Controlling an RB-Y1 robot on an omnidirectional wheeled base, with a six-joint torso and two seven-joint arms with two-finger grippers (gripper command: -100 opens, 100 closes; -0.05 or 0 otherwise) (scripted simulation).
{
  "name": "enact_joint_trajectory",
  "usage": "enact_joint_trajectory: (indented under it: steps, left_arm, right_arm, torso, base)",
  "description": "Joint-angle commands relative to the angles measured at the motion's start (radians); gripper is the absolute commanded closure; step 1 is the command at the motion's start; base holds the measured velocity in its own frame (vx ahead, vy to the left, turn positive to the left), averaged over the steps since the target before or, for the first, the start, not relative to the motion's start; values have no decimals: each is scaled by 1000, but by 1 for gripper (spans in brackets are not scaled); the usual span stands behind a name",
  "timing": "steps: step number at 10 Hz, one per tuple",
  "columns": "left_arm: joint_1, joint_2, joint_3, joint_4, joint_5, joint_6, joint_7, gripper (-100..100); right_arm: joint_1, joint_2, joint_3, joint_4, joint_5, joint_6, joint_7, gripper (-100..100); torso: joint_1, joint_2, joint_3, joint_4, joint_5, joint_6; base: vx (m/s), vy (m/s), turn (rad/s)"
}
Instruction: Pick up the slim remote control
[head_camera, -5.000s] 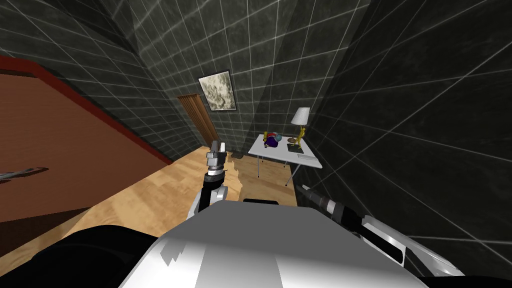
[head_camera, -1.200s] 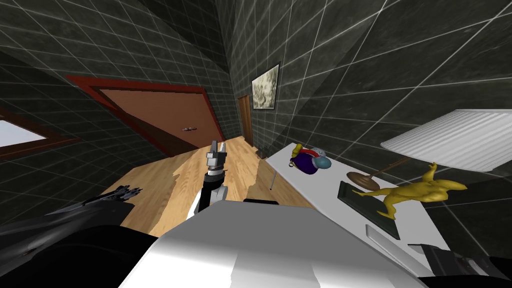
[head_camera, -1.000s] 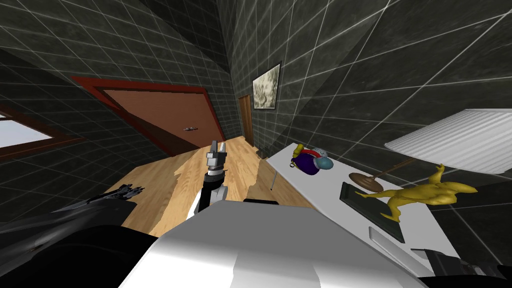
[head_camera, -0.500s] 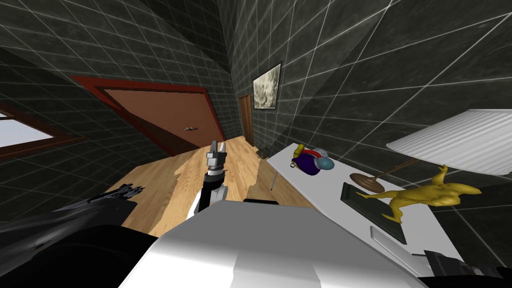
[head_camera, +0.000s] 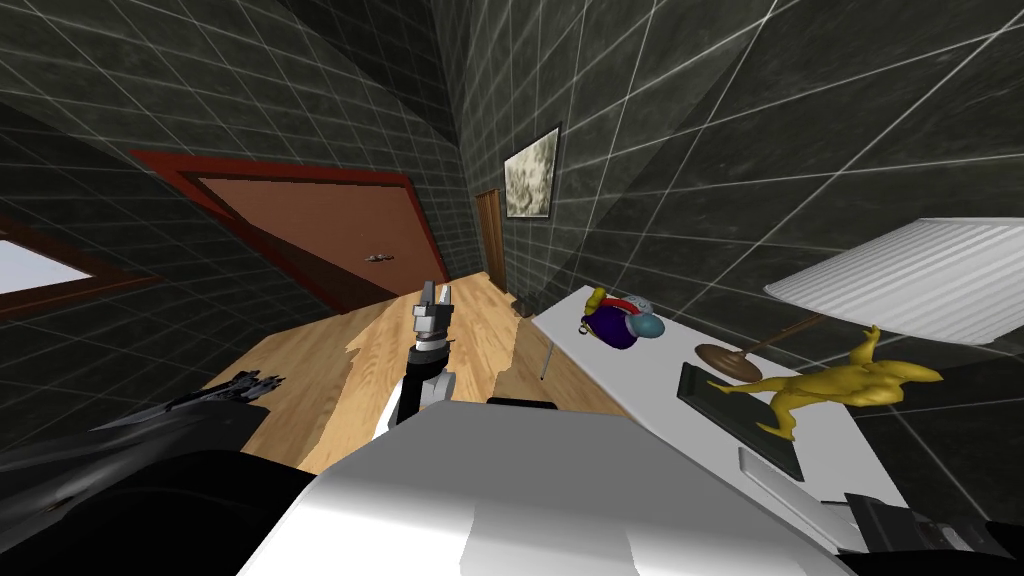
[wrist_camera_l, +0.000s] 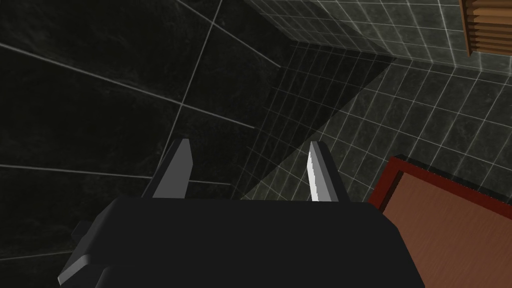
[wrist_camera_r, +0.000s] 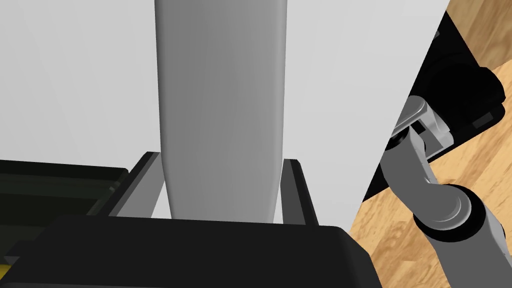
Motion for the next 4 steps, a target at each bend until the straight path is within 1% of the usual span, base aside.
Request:
enact_joint_trajectory:
  steps: [1,2,3,4]
  left_arm:
    - [0,0,0,0,0,0,0,0]
    - [0,0,0,0,0,0,0,0]
    - [0,0,0,0,0,0,0,0]
    - [0,0,0,0,0,0,0,0]
  right_arm:
    - [2,-32,0,-27,-10,2,-10,100]
    - [3,-53,0,-45,-17,3,-17,100]
    - [10,-45,-1,-40,-22,7,-7,100]
    - [10,-47,-1,-42,-23,7,-8,0]
  torso:
    - [0,0,0,0,0,0]
    - [0,0,0,0,0,0]
    - [0,0,0,0,0,0]
    - [1,0,0,0,0,0]
  base:
    - [-10,-20,-50]
    - [-10,-16,-43]
    - [-4,-7,-4]
    - [0,0,0]
